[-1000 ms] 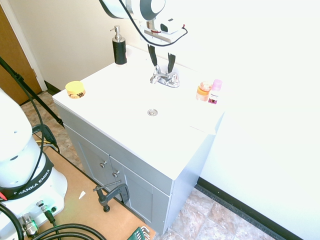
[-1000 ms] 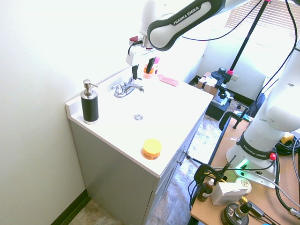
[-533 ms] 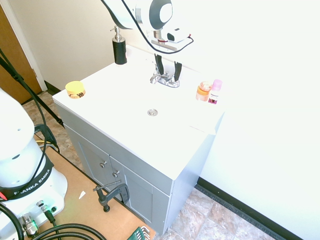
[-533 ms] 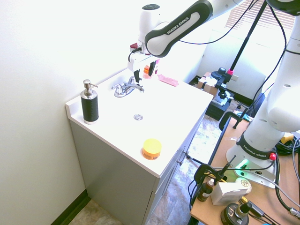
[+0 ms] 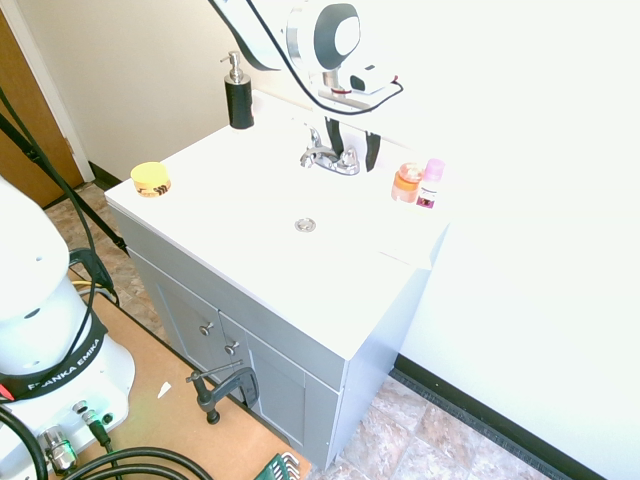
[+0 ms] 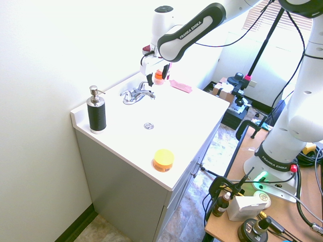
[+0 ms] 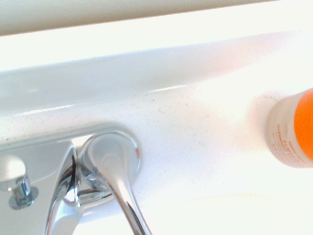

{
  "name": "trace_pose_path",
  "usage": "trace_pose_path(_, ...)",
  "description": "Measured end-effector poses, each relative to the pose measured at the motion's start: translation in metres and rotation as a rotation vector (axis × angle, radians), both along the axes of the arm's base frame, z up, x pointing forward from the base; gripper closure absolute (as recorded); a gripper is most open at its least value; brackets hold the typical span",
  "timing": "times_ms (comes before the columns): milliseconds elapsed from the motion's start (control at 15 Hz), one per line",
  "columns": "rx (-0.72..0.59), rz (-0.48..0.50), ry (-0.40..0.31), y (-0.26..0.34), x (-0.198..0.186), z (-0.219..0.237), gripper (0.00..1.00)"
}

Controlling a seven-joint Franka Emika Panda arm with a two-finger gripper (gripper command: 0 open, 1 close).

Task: Turn off the cold water

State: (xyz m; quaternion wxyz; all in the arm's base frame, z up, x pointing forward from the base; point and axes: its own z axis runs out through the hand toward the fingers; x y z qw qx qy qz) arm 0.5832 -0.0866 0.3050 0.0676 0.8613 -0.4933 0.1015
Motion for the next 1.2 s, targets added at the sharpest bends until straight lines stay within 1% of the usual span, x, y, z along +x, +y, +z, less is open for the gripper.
trace_pose_path(333, -0.037, 0.005, -0.019, -0.006, 0.024, 0.000, 0.00)
trace_pose_path(467, -0.045, 0.003, -0.005, -0.005, 0.027, 0.003, 0.00)
trace_pose_path(600, -0.003, 0.006, 0.019, 0.001, 0.027, 0.010, 0.00)
trace_pose_path(733, 0.067, 0.037, 0.032, 0.017, 0.022, 0.031, 0.00)
trace_pose_path(933, 0.147, 0.067, 0.049, 0.036, -0.008, 0.066, 0.00)
trace_pose_path(1067, 0.179, 0.079, 0.066, 0.044, -0.037, 0.074, 0.00)
trace_pose_path(1200, 0.213, 0.088, 0.092, 0.050, -0.065, 0.073, 0.00)
